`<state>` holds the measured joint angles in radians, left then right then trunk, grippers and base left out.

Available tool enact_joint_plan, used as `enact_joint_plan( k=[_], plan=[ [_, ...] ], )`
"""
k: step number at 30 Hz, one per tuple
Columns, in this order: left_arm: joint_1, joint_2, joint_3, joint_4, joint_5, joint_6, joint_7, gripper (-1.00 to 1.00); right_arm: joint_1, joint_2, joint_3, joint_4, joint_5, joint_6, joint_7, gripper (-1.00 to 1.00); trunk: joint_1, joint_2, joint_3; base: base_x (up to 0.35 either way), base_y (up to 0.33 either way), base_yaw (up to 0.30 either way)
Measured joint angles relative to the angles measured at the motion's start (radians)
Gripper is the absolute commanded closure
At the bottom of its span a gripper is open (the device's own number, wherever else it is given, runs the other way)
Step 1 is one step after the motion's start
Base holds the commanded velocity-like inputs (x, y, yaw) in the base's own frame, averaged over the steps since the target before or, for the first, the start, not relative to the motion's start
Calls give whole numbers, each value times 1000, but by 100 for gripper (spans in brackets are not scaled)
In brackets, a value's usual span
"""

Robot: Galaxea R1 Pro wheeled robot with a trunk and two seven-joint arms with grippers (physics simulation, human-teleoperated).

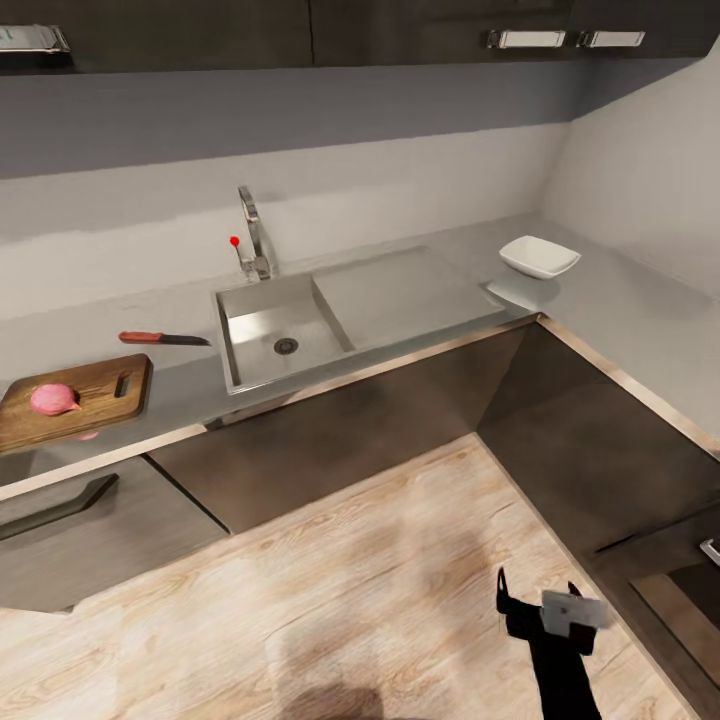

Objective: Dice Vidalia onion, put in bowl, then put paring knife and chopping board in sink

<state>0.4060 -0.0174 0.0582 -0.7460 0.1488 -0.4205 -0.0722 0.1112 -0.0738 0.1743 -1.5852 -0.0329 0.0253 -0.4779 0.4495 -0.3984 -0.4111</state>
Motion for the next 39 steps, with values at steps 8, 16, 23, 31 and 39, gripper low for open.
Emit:
enact_joint_plan(
  k=[8,16,23,31,39],
  plan=[
    [0,0,-3,2,0,0,0,-100,-356,1,-1,-21,5,340,-50,-100,0,0,0,0,0,0],
    [0,0,-3,2,-3,0,0,-100,-749,3,-1,-16,8,631,-94,-100,0,0,0,0,0,0],
    [0,0,-3,2,-22,0,0,-100,-1381,1,-15,314,7,868,-117,-100,0,0,0,2,0,0],
    [0,0,-3,2,-23,0,0,-100,-1596,-64,-192,815,-8,759,-81,-100,-1,0,0,148,-59,0],
    [0,0,-3,2,-23,0,0,-100,-1609,-149,-201,884,-74,740,282,-100,-1,0,0,291,-57,0]
  ],
)
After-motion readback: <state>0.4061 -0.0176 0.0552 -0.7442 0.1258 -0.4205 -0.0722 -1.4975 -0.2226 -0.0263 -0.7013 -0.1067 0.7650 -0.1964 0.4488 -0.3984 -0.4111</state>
